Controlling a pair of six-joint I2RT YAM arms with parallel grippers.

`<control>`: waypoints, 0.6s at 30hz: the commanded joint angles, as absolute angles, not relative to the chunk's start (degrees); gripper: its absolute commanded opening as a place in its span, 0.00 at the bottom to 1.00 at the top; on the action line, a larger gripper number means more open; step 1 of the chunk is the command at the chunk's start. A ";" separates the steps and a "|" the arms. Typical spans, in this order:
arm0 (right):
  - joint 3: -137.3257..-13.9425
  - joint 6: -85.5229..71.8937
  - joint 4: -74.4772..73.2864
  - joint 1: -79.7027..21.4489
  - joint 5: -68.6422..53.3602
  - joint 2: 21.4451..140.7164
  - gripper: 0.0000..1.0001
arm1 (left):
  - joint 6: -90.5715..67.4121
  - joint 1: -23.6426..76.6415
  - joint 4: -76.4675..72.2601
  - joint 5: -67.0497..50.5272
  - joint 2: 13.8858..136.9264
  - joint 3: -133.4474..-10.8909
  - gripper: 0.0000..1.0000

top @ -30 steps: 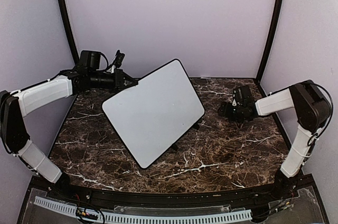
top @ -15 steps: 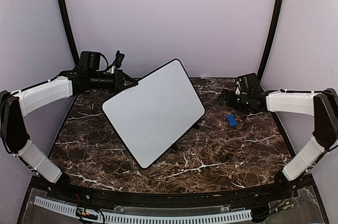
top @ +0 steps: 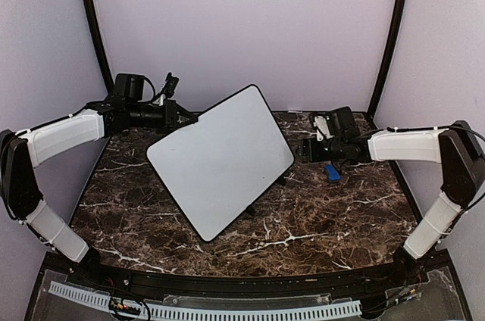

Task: Erase the whiteboard
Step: Place the whiteboard eraser at the center of the board, then place the whiteboard at the center of the board.

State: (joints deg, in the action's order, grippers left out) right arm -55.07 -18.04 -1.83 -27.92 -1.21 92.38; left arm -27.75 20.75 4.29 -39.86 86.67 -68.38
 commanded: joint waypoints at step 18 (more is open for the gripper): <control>-57.94 -4.38 -1.86 -39.15 2.27 100.51 0.65 | -28.48 20.57 0.31 -38.72 87.50 -69.79 0.20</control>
State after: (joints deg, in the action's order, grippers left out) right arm -56.40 -6.13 -2.98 -38.83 -0.14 100.64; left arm -28.64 20.49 2.68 -38.87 88.03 -68.42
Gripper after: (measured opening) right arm 0.656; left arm 0.172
